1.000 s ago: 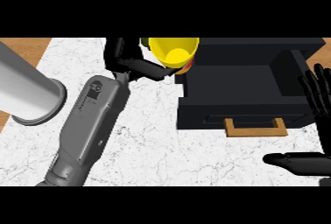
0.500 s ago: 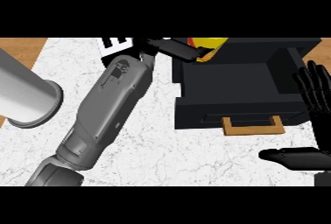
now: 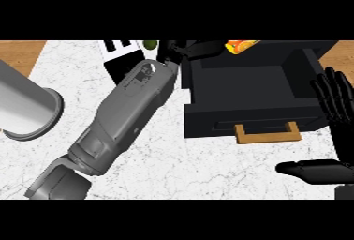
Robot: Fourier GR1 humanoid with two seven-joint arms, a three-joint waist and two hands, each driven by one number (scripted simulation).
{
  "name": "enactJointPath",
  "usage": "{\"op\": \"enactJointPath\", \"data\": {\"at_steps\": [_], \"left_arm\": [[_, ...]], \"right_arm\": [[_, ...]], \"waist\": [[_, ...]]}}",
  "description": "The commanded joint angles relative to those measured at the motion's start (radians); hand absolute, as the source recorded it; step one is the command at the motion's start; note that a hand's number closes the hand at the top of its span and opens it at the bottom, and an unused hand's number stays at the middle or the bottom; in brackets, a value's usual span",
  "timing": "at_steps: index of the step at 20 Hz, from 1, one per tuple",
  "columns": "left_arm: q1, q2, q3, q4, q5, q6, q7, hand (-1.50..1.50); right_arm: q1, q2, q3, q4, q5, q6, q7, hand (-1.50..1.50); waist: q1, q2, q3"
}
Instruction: Pick up the cup, place it into the drawer and close the drawer
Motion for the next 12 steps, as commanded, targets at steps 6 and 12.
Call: {"op": "enactJointPath", "data": {"at_steps": [6, 12], "left_arm": [[-0.040, 0.000, -0.217, 0.094, 0.102, 0.119, 0.028, 1.50], [-0.032, 0.000, -0.344, 0.092, 0.130, 0.113, 0.088, -1.50]], "right_arm": [[-0.078, -0.034, -0.033, 0.017, -0.045, 0.014, 0.048, -1.50], [-0.053, -0.017, -0.017, 0.018, -0.030, 0.016, 0.019, -1.50]], "waist": [[-0.020, 0.004, 0.000], [-0.029, 0.005, 0.000]]}}
